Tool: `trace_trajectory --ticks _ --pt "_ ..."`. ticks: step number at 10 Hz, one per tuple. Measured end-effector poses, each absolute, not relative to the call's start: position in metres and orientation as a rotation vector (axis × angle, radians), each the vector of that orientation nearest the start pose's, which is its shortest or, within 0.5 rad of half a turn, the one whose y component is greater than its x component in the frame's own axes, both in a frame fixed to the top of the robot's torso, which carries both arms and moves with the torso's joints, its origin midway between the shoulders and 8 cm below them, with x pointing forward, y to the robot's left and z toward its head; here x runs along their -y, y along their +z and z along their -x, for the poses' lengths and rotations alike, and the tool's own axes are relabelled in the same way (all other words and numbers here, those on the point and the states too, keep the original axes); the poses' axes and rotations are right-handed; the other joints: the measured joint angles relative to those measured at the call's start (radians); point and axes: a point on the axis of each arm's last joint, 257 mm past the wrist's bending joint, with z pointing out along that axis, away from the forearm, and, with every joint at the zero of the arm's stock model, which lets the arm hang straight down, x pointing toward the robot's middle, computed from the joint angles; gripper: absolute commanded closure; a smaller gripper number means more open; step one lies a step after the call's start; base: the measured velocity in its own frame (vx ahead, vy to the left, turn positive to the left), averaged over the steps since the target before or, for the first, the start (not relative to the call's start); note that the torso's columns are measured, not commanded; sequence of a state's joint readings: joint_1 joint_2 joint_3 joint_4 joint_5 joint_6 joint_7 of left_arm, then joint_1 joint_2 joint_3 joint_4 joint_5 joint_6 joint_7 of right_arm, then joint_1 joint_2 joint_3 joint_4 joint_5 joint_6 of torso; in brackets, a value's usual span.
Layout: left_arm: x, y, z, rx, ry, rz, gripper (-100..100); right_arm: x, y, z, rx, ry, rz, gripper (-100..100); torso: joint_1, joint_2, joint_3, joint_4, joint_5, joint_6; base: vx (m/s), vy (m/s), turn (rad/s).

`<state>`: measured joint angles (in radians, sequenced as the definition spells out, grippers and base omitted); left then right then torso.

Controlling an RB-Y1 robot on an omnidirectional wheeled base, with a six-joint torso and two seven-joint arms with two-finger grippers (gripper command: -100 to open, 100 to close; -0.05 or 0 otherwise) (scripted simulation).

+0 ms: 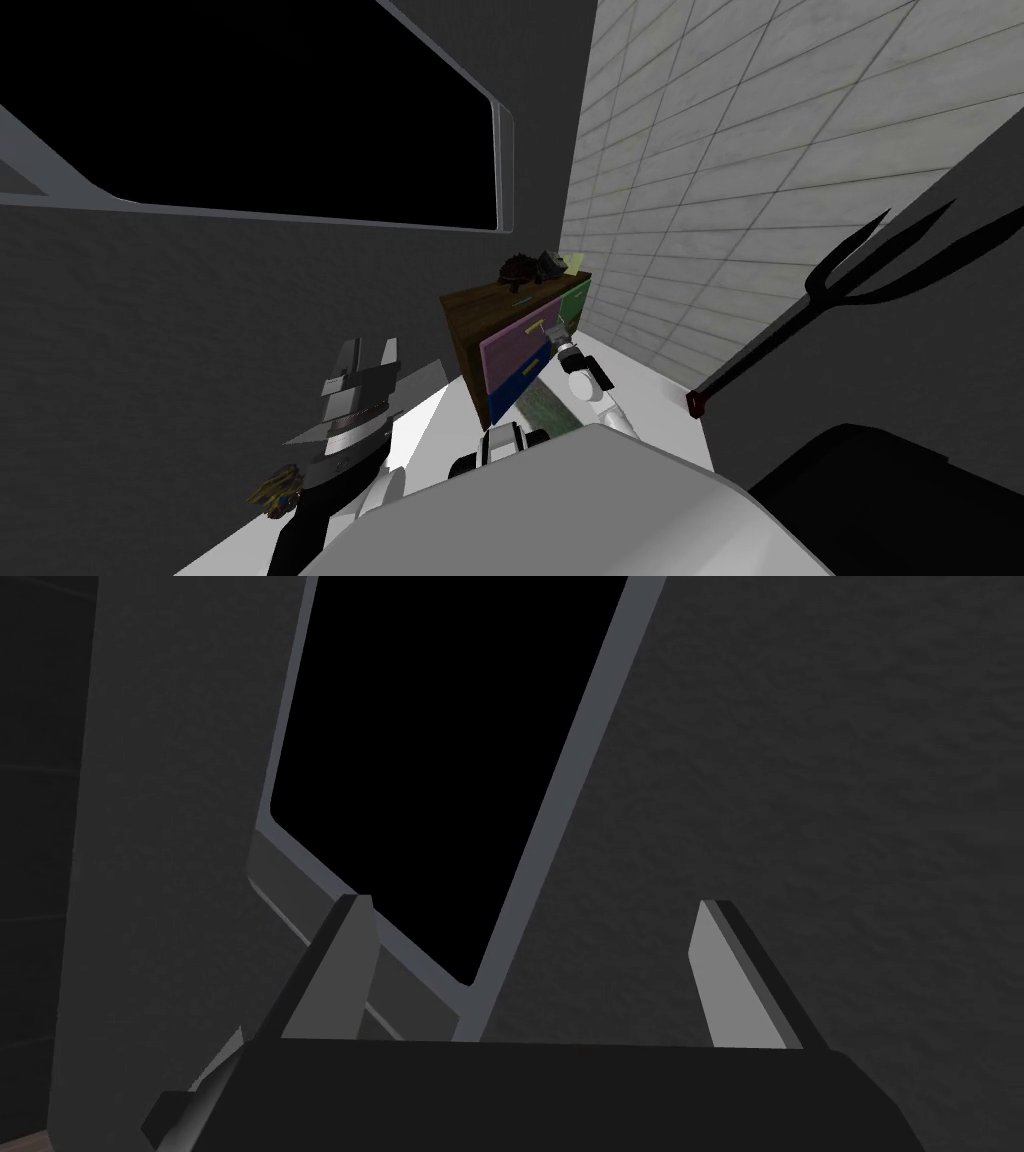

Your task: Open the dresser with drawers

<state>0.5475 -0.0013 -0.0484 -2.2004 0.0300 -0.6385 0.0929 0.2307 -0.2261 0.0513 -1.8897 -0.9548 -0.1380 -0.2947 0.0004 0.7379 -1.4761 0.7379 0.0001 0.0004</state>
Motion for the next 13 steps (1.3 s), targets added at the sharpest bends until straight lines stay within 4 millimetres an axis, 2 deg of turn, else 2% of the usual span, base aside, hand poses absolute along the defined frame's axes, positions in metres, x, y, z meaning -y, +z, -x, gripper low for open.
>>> trace_trajectory --ticks 5,13 --pt "-0.273 0.000 -0.333 -0.552 -1.440 0.707 0 0.285 -0.182 -0.495 0.329 -2.482 2.270 -100 0.000 0.000 0.000 0.000 0.000 -0.001 0.000 -0.045 0.071" --pt "-0.273 0.000 -0.333 -0.552 -1.440 0.707 0 0.276 -0.231 -0.508 0.016 -2.139 2.213 -100 -0.001 0.000 0.000 0.000 0.000 0.000 0.000 -0.046 0.058"
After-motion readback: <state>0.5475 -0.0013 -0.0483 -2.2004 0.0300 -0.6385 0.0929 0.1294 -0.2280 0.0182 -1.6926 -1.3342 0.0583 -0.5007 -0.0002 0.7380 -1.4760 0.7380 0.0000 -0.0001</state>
